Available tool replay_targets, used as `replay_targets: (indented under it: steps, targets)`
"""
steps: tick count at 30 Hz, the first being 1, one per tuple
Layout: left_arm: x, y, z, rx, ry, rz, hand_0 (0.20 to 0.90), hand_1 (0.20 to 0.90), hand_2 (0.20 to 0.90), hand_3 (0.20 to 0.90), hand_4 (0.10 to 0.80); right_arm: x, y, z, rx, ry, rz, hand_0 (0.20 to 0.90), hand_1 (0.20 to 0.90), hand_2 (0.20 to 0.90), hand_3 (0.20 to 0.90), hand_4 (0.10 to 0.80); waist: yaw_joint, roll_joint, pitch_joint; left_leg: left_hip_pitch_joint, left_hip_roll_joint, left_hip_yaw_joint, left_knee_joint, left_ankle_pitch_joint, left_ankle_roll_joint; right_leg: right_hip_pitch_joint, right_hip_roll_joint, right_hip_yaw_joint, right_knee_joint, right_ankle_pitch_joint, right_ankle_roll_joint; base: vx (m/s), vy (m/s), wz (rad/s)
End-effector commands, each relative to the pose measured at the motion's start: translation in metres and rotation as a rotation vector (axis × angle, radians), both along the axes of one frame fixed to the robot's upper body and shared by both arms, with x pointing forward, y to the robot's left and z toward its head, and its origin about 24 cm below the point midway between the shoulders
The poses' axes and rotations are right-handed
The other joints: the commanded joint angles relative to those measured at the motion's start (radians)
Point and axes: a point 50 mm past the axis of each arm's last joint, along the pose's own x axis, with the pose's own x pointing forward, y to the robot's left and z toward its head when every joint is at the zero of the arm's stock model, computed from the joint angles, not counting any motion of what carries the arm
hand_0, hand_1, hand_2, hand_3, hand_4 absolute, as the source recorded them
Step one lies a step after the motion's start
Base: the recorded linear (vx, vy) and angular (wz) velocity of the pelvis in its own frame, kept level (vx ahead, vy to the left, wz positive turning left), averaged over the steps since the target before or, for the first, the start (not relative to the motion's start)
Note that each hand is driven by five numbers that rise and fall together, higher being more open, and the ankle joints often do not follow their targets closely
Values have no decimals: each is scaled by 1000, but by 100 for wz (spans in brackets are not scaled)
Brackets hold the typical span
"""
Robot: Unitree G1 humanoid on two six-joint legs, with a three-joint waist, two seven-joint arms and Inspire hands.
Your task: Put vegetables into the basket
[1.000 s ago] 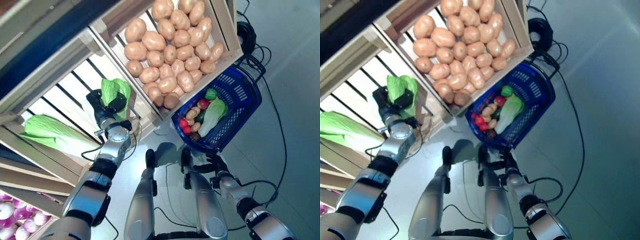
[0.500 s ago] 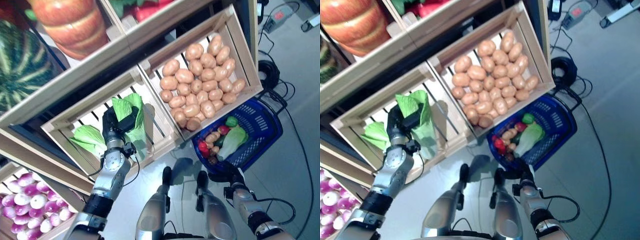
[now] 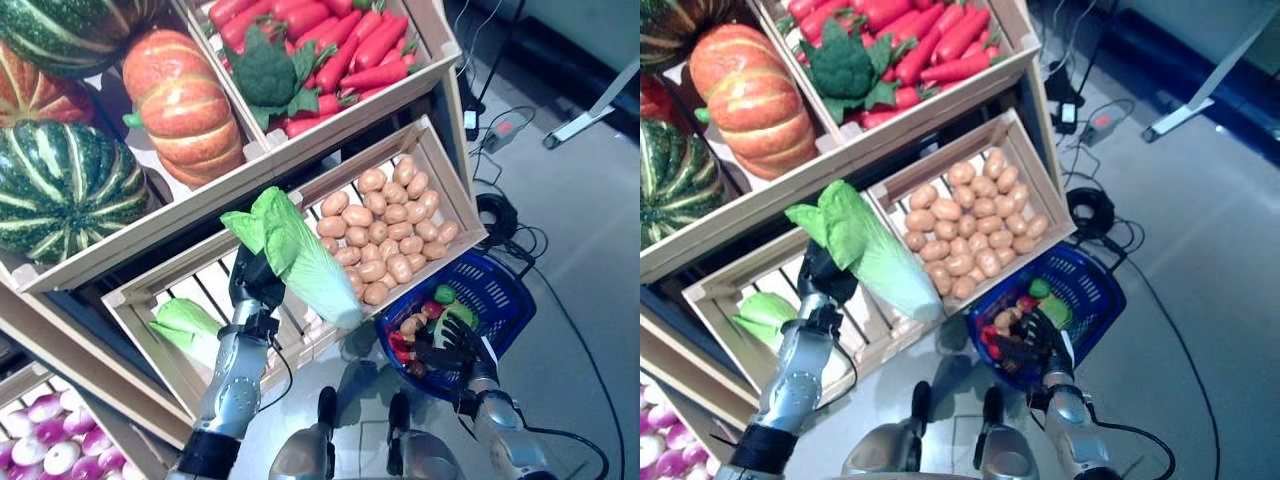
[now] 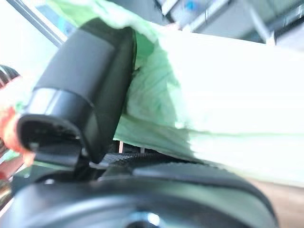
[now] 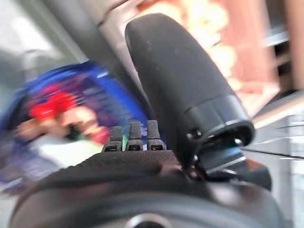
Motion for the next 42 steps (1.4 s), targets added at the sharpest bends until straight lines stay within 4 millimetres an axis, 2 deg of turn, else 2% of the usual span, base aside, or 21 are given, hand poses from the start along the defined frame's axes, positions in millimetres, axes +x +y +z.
replay_targets:
  steps: [1, 6, 11, 17, 19, 31, 37, 42]
  targets:
    - [-1, 4, 37, 0, -243, -15, 300, 300, 300, 300, 400, 11, 10, 43, 105, -266, 156, 900, 900, 900, 900, 800, 6, -37, -129, -9, -21, -3, 35, -53, -6, 39, -72, 5, 1, 40, 17, 26, 6, -12]
    - [-2, 7, 32, 105, -228, -48, 300, 300, 300, 300, 400, 18, 30, 88, 284, -427, 402, 900, 900, 900, 900, 800, 4, -47, -150, 24, -19, 2, 21, -57, -4, 59, -74, 14, -5, 41, 24, 33, 1, -3]
    - [-3, -1, 32, 168, -241, -116, 300, 300, 300, 300, 400, 18, 46, 100, 381, -416, 524, 900, 900, 900, 900, 800, 15, -56, -174, 41, -21, -1, 4, -55, -5, 80, -78, 8, -31, 51, 32, 12, -11, 3]
    - [-7, -14, 35, 265, -289, -215, 300, 300, 300, 300, 400, 13, 57, 92, 412, -288, 630, 900, 900, 900, 900, 800, 23, -60, -201, 51, -18, 0, -9, -55, -6, 92, -79, 3, -50, 60, 36, 0, 0, 0]
    - [-11, -18, 36, 271, -306, -265, 300, 300, 300, 300, 400, 7, 61, 87, 459, -234, 678, 900, 900, 900, 900, 800, 25, -63, -211, 51, -16, 1, -9, -55, -9, 97, -80, -1, -56, 62, 39, 0, 0, 0]
    - [-15, -39, 50, 308, -426, -410, 300, 300, 300, 300, 400, 1, 76, 69, 593, -15, 823, 900, 900, 900, 900, 800, 33, -71, -235, 56, -15, 2, -9, -61, -10, 106, -77, -2, -65, 64, 41, 0, 0, 0]
    - [-17, -46, 50, 263, -432, -465, 300, 300, 300, 300, 400, 2, 73, 65, 569, 3, 778, 900, 900, 900, 900, 800, 29, -71, -251, 60, -12, 6, -9, -64, -11, 107, -75, 3, -67, 62, 42, 0, 0, 0]
    - [-22, -54, 50, 207, -450, -531, 300, 300, 300, 300, 400, 0, 78, 59, 575, 48, 753, 900, 900, 900, 900, 800, 24, -69, -258, 59, -11, 10, -9, -66, -9, 105, -73, 9, -70, 63, 43, 0, 0, 0]
